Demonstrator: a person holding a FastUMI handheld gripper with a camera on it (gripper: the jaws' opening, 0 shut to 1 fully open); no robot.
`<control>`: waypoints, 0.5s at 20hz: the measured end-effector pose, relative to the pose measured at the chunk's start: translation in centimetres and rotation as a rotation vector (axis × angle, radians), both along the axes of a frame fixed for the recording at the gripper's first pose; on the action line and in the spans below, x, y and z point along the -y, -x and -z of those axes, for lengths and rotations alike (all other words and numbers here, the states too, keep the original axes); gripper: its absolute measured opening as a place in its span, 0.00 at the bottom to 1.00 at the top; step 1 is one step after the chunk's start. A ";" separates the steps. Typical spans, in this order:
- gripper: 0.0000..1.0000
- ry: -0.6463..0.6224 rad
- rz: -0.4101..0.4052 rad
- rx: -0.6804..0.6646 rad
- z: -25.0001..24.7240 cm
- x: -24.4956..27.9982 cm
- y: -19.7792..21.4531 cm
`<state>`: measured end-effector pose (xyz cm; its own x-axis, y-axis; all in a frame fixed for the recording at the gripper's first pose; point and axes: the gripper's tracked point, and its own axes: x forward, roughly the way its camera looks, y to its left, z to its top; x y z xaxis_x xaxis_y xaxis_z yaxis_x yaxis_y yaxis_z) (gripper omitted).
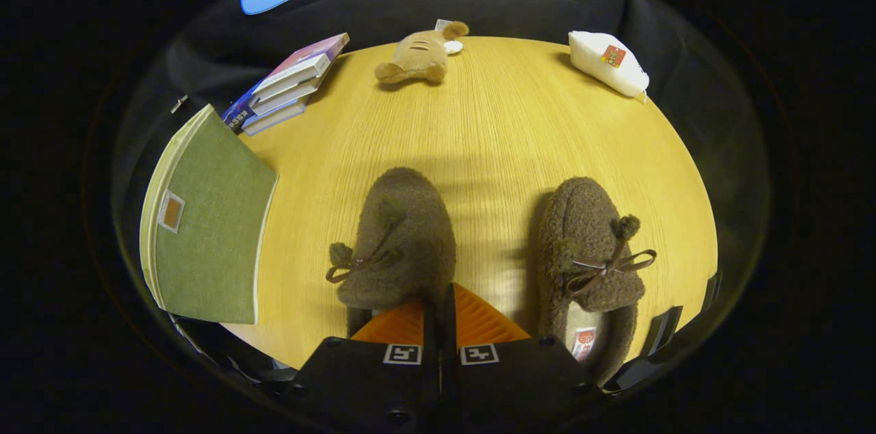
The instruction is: Open the storage box then place both shoes into the box .Put the left shoe in first, then the right shoe, with the right side of both shoes facing outward in a uniform manner.
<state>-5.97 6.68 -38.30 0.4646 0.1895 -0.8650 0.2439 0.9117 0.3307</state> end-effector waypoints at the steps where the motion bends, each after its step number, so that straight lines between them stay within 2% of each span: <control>1: 0.06 0.009 -0.001 0.017 -0.7 0.2 -0.1; 10: 0.06 -0.068 0.093 0.134 -10.8 -0.5 -3.1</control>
